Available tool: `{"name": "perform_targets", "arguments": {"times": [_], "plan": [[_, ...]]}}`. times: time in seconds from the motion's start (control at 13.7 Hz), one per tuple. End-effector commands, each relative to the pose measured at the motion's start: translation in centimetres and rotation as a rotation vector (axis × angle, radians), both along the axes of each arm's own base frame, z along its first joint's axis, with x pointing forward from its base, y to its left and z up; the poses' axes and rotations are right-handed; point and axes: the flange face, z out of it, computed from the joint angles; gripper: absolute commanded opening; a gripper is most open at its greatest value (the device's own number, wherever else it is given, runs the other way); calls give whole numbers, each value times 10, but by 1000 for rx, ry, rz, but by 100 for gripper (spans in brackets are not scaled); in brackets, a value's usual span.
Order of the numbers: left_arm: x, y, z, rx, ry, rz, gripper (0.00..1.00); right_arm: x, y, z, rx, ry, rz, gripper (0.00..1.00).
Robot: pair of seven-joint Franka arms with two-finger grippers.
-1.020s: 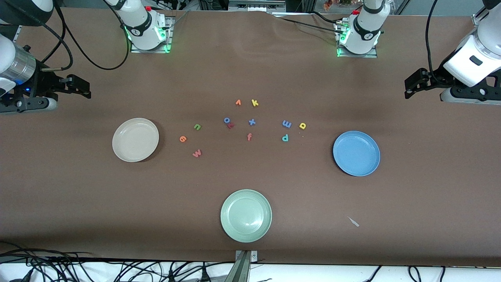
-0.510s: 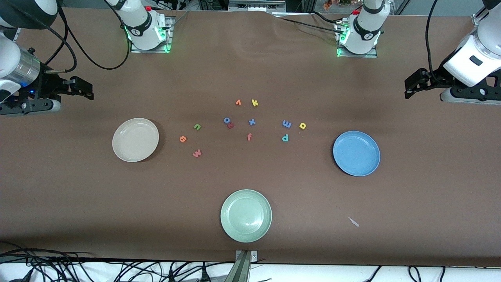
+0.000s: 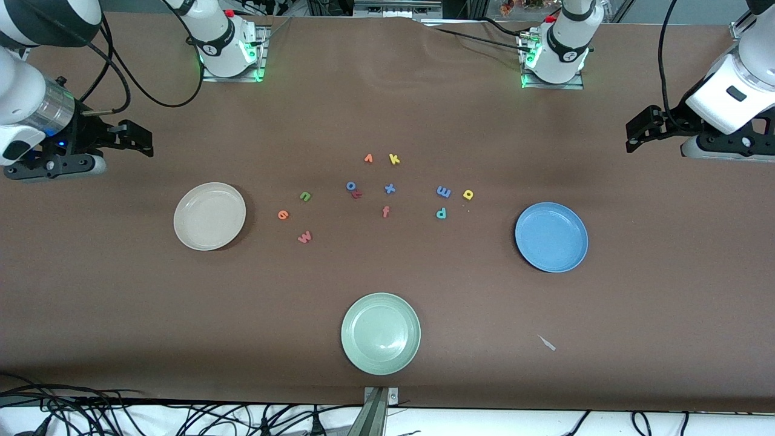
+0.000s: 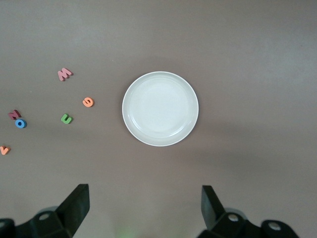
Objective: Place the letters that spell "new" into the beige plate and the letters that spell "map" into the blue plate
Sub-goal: 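Reach the right gripper toward the orange e beside the white plate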
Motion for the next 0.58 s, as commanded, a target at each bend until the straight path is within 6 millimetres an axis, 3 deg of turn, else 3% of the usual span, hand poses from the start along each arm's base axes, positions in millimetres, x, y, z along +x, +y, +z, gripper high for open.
{"name": "perform_targets", "arguments": {"times": [0.0, 0.22, 0.36, 0.51], "plan": [[-2, 1, 5, -21, 5, -18, 100, -4, 3, -6, 5, -19, 0, 100], [-3, 1, 5, -22, 4, -18, 100, -2, 11, -23, 26, -37, 4, 100], [-3, 1, 5, -22, 4, -20, 100, 0, 26, -31, 24, -45, -20, 100], [-3, 1, 5, -22, 4, -20, 100, 4, 50, -55, 26, -61, -38, 100]]}}
